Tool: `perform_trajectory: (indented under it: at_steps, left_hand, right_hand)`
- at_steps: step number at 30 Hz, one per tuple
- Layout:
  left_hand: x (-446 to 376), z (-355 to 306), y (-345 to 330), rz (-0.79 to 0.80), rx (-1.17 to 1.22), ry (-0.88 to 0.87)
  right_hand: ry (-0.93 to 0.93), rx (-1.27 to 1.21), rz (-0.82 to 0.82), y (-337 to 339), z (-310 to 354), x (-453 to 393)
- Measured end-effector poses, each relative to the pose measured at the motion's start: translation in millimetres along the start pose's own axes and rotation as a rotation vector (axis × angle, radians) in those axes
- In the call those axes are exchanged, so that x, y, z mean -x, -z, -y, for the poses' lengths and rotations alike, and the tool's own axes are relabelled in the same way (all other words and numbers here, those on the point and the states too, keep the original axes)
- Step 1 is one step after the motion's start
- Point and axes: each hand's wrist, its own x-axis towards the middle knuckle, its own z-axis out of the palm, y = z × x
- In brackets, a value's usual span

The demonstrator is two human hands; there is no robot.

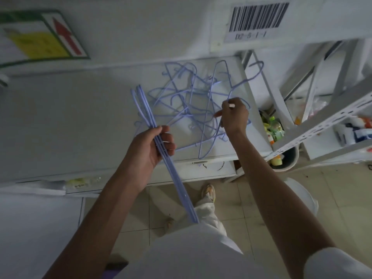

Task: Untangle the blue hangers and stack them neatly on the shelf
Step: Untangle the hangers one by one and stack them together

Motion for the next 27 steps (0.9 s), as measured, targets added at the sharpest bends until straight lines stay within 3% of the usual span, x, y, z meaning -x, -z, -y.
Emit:
perform_trajectory:
  at_steps: [6,13,20,27]
  left_hand:
    - [27.8,21.8,26.0,0.037,-0.031,-0.019]
    - [47.4,38.5,40.9,0.037,-0.059,0.048]
    - [46.2,42.6,40.5,0.083,-0.040,0.028]
    - [46.3,38.1,46.4,0.115,-0.007,0.014]
  right_hand:
    - [0.158,-0.006,-0.037,8.1,-10.8,37.5]
    - [-0.095,0.097,-0.102,14.8,-39.1,59.0]
    - [-0.179,0.231,-0.085,28.5,-64.4,91.2]
    - [0.027,0.141,-0.105,37.3,-45.2,114.1]
